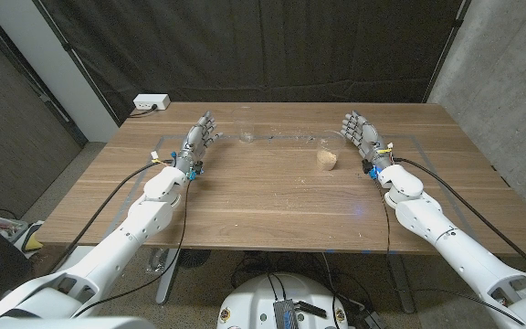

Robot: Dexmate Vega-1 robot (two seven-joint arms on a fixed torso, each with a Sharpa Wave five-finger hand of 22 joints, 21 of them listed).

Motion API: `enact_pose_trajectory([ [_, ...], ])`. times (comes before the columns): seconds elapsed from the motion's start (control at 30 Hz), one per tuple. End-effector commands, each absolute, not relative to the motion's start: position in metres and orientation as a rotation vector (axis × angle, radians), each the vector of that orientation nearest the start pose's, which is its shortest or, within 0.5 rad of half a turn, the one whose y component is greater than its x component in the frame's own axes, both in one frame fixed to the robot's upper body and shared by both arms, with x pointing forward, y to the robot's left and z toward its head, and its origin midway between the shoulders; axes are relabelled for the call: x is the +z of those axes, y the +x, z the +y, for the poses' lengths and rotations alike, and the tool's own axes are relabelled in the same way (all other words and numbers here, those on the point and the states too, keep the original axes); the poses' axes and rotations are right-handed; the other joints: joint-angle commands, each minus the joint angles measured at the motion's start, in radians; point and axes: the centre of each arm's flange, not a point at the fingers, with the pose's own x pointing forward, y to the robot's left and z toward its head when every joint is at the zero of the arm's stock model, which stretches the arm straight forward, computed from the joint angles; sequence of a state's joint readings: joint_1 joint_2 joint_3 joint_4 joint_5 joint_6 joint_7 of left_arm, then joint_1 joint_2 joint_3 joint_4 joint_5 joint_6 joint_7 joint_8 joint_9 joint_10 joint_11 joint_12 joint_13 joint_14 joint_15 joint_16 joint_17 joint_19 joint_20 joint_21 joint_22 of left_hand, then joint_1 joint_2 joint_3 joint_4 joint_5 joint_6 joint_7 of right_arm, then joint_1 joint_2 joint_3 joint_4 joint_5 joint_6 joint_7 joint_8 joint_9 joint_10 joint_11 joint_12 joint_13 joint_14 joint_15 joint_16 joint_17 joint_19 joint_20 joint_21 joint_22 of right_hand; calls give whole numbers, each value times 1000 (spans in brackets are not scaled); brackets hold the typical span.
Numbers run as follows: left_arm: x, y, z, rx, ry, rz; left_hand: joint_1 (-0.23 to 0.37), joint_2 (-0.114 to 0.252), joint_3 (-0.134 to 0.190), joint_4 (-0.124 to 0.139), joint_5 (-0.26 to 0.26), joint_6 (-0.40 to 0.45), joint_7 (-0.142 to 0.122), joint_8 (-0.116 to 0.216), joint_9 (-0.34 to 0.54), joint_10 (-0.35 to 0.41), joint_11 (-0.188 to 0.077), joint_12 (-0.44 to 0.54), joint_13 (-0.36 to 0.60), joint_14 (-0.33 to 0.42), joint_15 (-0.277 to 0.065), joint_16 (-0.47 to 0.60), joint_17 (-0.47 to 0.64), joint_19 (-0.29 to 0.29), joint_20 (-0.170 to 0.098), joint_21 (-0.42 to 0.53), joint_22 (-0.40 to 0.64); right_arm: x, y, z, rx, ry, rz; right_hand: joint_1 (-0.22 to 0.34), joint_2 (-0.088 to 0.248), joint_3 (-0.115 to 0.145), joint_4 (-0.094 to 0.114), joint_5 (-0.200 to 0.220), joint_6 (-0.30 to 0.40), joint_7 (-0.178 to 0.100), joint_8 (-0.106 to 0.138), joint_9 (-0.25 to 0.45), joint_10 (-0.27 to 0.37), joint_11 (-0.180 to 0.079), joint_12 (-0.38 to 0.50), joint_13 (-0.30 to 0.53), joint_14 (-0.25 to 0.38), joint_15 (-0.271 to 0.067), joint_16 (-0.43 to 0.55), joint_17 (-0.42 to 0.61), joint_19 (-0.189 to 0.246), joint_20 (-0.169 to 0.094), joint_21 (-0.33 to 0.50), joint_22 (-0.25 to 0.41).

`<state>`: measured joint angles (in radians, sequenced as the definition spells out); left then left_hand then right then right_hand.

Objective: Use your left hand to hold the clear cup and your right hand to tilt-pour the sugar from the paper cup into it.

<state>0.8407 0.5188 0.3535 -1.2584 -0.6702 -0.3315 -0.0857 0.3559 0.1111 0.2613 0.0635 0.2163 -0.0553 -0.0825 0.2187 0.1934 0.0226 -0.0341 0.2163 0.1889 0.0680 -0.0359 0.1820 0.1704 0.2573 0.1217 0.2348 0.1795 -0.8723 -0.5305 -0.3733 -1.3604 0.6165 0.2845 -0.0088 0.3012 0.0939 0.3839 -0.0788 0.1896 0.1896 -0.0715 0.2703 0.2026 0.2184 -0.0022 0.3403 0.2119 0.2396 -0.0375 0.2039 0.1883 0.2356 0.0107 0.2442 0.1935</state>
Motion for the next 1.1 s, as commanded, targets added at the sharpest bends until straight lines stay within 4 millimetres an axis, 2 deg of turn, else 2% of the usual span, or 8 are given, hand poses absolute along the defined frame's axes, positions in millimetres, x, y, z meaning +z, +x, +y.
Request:
enact_pose_trajectory([
  [0.03, -32, 647, 329, -227, 0, -640, 11, 0, 6, -1, 5, 2, -8, 7, 5, 4, -8, 4, 4, 6, -42, 6, 3, 6, 2, 2, 5, -26, 631, -276, 216, -80, -638, 5, -21, -6, -12, 5, -7, -4, -4, 4, -9, 7, -1, 3, 0, -43, 0, 1, 2, 15, 3, 1],
  [0.07, -31, 647, 331, -227, 2, -642, 11, -1, 5, -1, 4, 2, -8, 6, 5, 6, -9, 5, 4, 12, -44, 8, 3, 5, 3, 2, 5, -24, 631, -277, 229, -107, -639, 2, -47, -18, -20, 3, -26, 2, -15, 3, -24, 13, -9, 4, -13, -37, -5, 1, 1, 28, 0, 1],
  [0.2, -31, 649, 338, -228, 19, -641, 11, -5, 3, -2, 3, 3, -8, 5, 5, 10, -14, 5, 4, 22, -47, 10, 3, 3, 3, 0, 5, -16, 632, -282, 272, -267, -628, -14, -104, -49, -33, -9, -64, -1, -37, 4, -69, 13, -31, 5, -56, -22, -17, 3, -23, 56, -16, -1],
  [0.33, -30, 652, 346, -234, 40, -650, 14, -22, -2, -8, 3, 3, -9, 3, 5, 22, -22, 8, 4, 28, -46, 10, 3, 2, 2, -3, 6, -12, 633, -287, 283, -360, -623, -21, -141, -68, -41, -14, -99, 5, -53, 4, -105, 18, -47, 6, -87, -8, -22, 3, -38, 72, -25, -1],
  [0.63, -15, 666, 357, -249, 115, -677, 33, -78, -21, -35, 6, -4, -4, -3, 4, 41, -23, 11, 7, 40, -49, 10, 3, 5, 4, -6, 6, -15, 635, -299, 294, -405, -605, -15, -175, -83, -54, -8, -136, 10, -66, 4, -142, 23, -62, 8, -114, 3, -24, 2, -51, 84, -32, -2],
  [0.83, -7, 669, 358, -242, 165, -697, 45, -117, -35, -53, 10, -11, 0, -7, 5, 39, -26, 8, 9, 39, -47, 7, 4, 4, 2, -9, 6, -12, 632, -306, 278, -427, -615, -11, -183, -86, -58, -6, -148, 12, -69, 5, -151, 24, -66, 9, -126, 8, -26, 2, -55, 86, -35, -2],
  [0.9, -5, 669, 358, -237, 176, -700, 56, -150, -47, -68, 16, 21, 9, 7, 8, 49, -28, 11, 13, 36, -40, 6, 6, -1, 0, -12, 8, -10, 631, -308, 276, -444, -620, -9, -185, -86, -59, -5, -149, 11, -69, 5, -152, 22, -67, 9, -127, 8, -25, 2, -57, 86, -35, -2],
  [1.1, -1, 671, 356, -242, 222, -704, 65, -167, -54, -77, 23, 41, 9, 15, 13, 61, -29, 17, 18, 38, -32, 7, 8, -3, -2, -13, 10, -8, 627, -314, 283, -511, -631, -3, -196, -91, -64, 0, -174, 9, -76, 5, -163, 18, -71, 10, -138, 11, -25, 1, -66, 94, -39, -3],
])
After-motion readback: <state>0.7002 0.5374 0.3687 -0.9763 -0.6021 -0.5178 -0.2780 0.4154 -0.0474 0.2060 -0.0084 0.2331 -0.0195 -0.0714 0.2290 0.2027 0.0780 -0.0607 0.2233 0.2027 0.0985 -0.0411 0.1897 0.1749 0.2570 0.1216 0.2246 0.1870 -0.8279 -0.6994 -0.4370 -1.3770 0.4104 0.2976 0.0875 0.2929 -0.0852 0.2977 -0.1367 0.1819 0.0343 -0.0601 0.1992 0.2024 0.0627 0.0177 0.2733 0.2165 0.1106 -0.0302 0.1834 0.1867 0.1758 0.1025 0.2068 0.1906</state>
